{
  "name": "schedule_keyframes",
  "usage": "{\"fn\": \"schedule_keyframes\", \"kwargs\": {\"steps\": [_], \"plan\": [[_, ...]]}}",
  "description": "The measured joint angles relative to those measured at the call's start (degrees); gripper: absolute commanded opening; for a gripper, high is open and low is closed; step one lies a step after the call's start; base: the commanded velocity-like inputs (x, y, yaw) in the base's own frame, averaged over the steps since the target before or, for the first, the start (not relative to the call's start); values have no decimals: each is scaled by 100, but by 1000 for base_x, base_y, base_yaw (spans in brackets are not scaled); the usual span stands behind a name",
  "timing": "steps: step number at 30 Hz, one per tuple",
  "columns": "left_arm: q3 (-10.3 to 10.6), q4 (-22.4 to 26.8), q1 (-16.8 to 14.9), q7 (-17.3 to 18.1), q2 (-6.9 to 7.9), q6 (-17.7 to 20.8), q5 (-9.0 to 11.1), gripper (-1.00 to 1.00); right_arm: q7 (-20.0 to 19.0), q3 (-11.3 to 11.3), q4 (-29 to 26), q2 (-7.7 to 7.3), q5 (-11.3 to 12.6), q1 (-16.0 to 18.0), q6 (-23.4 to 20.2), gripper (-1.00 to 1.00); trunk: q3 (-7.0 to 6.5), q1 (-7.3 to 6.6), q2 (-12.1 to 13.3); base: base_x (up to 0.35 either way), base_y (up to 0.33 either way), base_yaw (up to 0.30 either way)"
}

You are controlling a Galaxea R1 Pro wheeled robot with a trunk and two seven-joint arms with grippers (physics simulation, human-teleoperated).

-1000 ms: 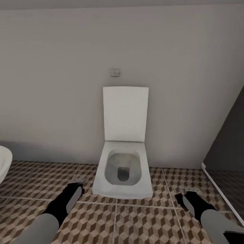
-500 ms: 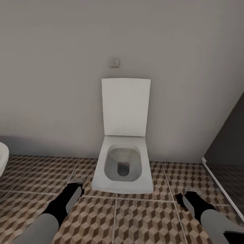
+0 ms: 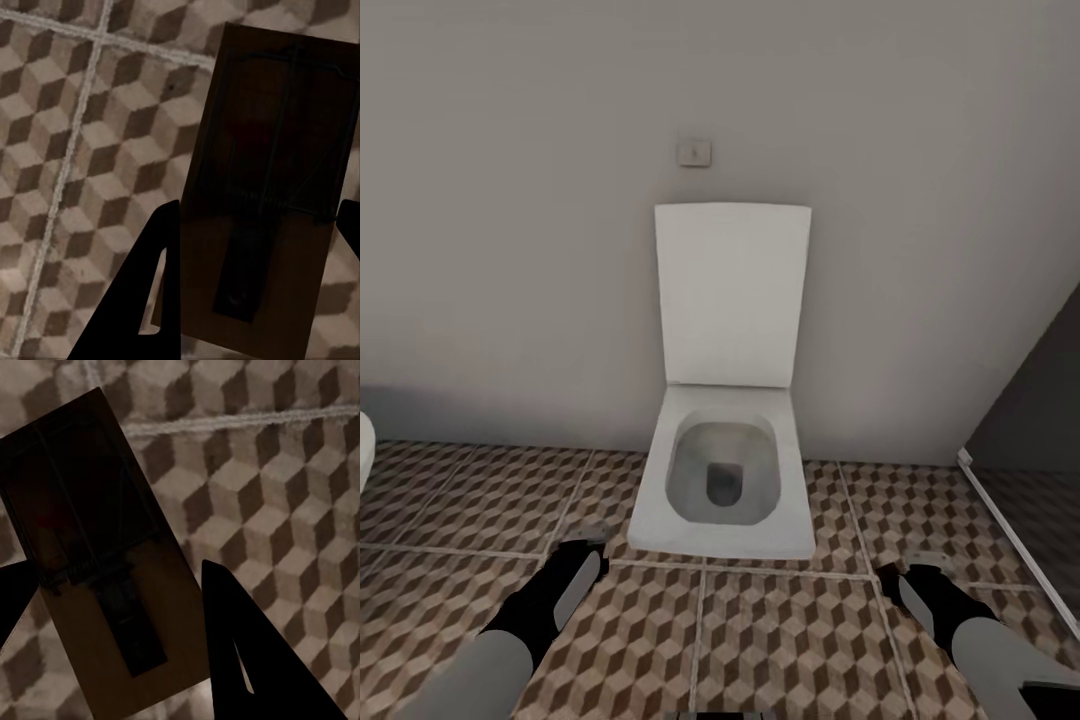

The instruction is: Take the four mousetraps from the cabinet in the bathroom and place them on the bathroom floor. Make sure all four end up on the same floor surface, and ensure that at least two of them are either under or directly next to the same bathroom sink.

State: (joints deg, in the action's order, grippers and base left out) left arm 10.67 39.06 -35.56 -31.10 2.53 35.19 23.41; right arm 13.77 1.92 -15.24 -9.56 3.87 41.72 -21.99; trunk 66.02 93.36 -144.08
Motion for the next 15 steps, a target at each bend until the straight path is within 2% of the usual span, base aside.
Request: {"fn": "schedule_keyframes", "kwargs": {"steps": [4, 7, 9, 11, 15], "plan": [[-2, 38, 0, 7, 0, 5, 0, -100, 2, -24, -115, 87, 1, 1, 74, -100, 89, 10, -5, 0, 0, 0], [3, 242, -1, 8, -19, 13, -17, -100, 9, -31, -441, 230, -2, 3, 54, -100, 155, 18, -10, 0, 0, 0], [4, 373, 0, 3, -25, 34, -26, -100, 12, -29, -584, 264, -3, 3, 24, -100, 199, 23, -12, 0, 0, 0], [10, 619, -1, -6, -33, 132, -39, -100, 19, -28, -773, 288, -7, 3, -44, -100, 244, 28, -15, 0, 0, 0], [18, 1327, -3, -5, -34, 562, -40, -100, 29, -27, -1153, 308, -12, 2, -126, -100, 332, 38, -21, 0, 0, 0]]}}
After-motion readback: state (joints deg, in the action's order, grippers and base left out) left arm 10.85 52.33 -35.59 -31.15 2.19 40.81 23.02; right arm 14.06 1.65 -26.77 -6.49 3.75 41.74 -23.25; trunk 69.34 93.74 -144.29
